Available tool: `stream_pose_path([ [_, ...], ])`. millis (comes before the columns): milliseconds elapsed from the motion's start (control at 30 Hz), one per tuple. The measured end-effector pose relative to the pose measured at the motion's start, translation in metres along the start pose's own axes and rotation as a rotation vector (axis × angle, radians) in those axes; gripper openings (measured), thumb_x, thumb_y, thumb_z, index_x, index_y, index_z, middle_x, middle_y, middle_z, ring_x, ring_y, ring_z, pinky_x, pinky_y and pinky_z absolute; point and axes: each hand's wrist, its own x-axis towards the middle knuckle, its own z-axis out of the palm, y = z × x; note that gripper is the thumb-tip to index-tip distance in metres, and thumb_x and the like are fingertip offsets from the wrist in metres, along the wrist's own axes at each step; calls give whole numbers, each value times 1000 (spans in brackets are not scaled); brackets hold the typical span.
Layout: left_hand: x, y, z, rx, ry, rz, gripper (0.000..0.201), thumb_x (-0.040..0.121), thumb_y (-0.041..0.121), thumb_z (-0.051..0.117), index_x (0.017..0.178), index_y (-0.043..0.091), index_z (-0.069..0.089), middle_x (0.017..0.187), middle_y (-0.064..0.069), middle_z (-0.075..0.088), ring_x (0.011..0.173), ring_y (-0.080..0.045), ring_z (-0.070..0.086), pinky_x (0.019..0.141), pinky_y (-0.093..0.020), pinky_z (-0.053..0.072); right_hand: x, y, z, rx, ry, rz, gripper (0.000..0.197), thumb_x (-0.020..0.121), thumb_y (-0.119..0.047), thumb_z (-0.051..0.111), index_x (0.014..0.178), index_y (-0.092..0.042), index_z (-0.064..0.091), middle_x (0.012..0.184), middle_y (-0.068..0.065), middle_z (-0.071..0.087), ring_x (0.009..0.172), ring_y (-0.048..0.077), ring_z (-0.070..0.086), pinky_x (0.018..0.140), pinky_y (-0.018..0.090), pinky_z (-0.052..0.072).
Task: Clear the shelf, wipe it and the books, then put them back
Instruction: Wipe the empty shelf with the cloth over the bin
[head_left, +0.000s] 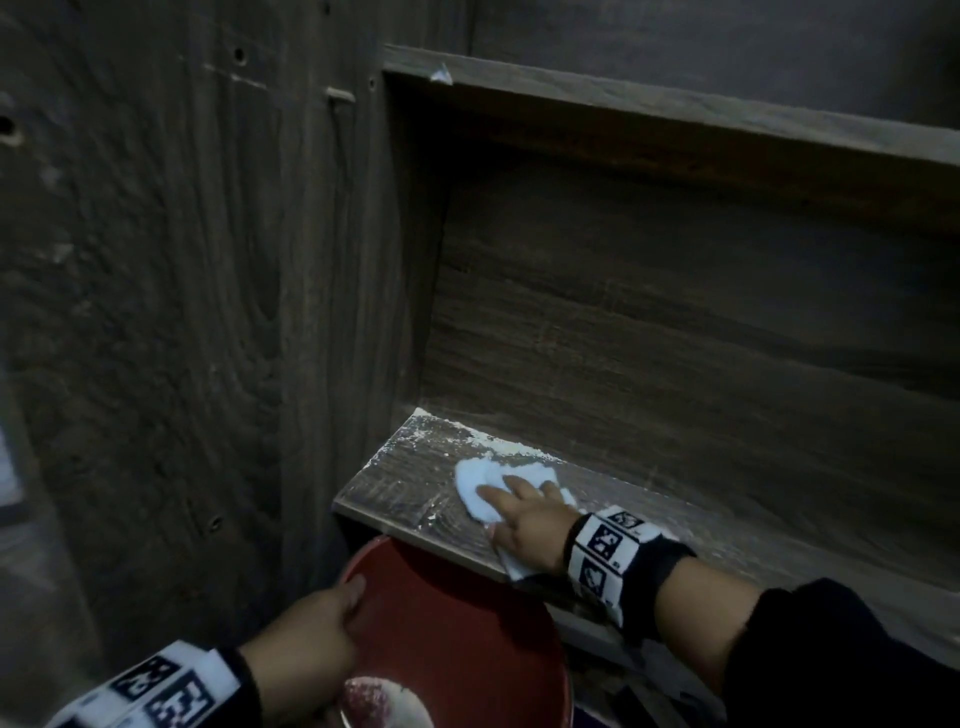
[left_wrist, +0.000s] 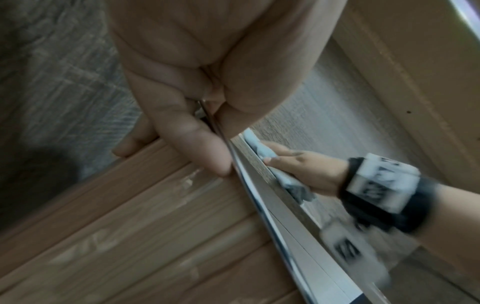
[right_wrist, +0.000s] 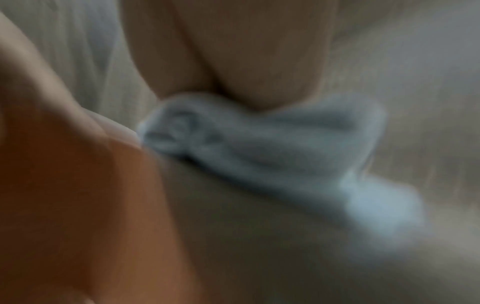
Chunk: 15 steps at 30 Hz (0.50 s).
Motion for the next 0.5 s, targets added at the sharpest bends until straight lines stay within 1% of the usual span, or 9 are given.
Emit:
stream_pose_path([
  [67, -6, 5, 0, 29, 7, 11, 72, 82, -9, 53, 147, 11, 31, 137, -5, 53, 119, -11, 53, 92, -11, 34, -16, -12, 10, 84, 102, -171, 51, 99, -26, 42, 148, -32, 30, 156, 4, 23, 140, 32, 22, 115, 39, 19],
  [167, -6, 6, 3, 23, 7, 49, 61, 79, 10, 60, 138, 18, 48, 124, -6, 64, 104, -17, 62, 87, -21, 45, -47, -27, 16, 353, 174, -407, 43, 94, -12, 48, 136, -22, 52, 140, 4, 48, 129, 20, 42, 108, 20, 26],
  [200, -8, 8, 4, 30, 15, 52, 64, 74, 17, 61, 137, 19, 49, 120, -7, 66, 99, -19, 64, 83, -25, 48, -57, -26, 16, 424, 214, -429, 42, 92, -12, 48, 133, -19, 56, 135, 1, 52, 125, 14, 45, 104, 14, 27],
  [233, -4, 4, 6, 32, 20, 42, 66, 74, 17, 60, 139, 21, 48, 119, -8, 66, 94, -21, 65, 79, -25, 49, -67, -21, 13, 471, 290, -430, 41, 90, -13, 48, 130, -17, 58, 130, -3, 55, 120, 7, 47, 100, 9, 27],
  [300, -6, 0, 9, 21, 52, 28, 60, 84, 4, 55, 138, 26, 44, 119, -10, 66, 84, -20, 65, 72, -24, 51, -85, 2, 5, 546, 493, -391, 37, 88, -14, 50, 123, -15, 63, 120, -11, 55, 113, -3, 46, 95, 0, 25],
  [367, -4, -7, 9, -7, 75, 16, 53, 88, -1, 52, 133, 26, 50, 111, -9, 69, 76, -19, 68, 73, -31, 58, -102, 43, -1, 610, 673, -216, 31, 91, -5, 55, 118, -18, 64, 119, -7, 57, 114, 5, 51, 92, 2, 28],
  [400, -5, -9, 7, -7, 80, 22, 54, 87, -1, 53, 135, 25, 51, 112, -7, 69, 77, -16, 70, 75, -30, 58, -110, 69, -2, 661, 732, -70, 32, 91, -1, 56, 117, -20, 64, 120, -3, 59, 112, 11, 53, 91, 7, 31],
  [467, -6, -15, 4, 52, 86, 37, 58, 84, 3, 58, 137, 24, 50, 120, -2, 65, 87, -10, 68, 77, -18, 54, -127, 125, 4, 732, 771, 274, 32, 92, -8, 54, 119, -21, 64, 126, 6, 61, 111, 18, 55, 94, 23, 37],
  [500, -4, -18, 3, 72, 73, 46, 58, 82, 7, 59, 137, 23, 52, 123, -1, 64, 95, -9, 67, 83, -17, 51, -135, 149, 11, 695, 709, 473, 31, 93, -18, 51, 122, -24, 62, 130, 9, 59, 114, 24, 55, 96, 31, 40],
])
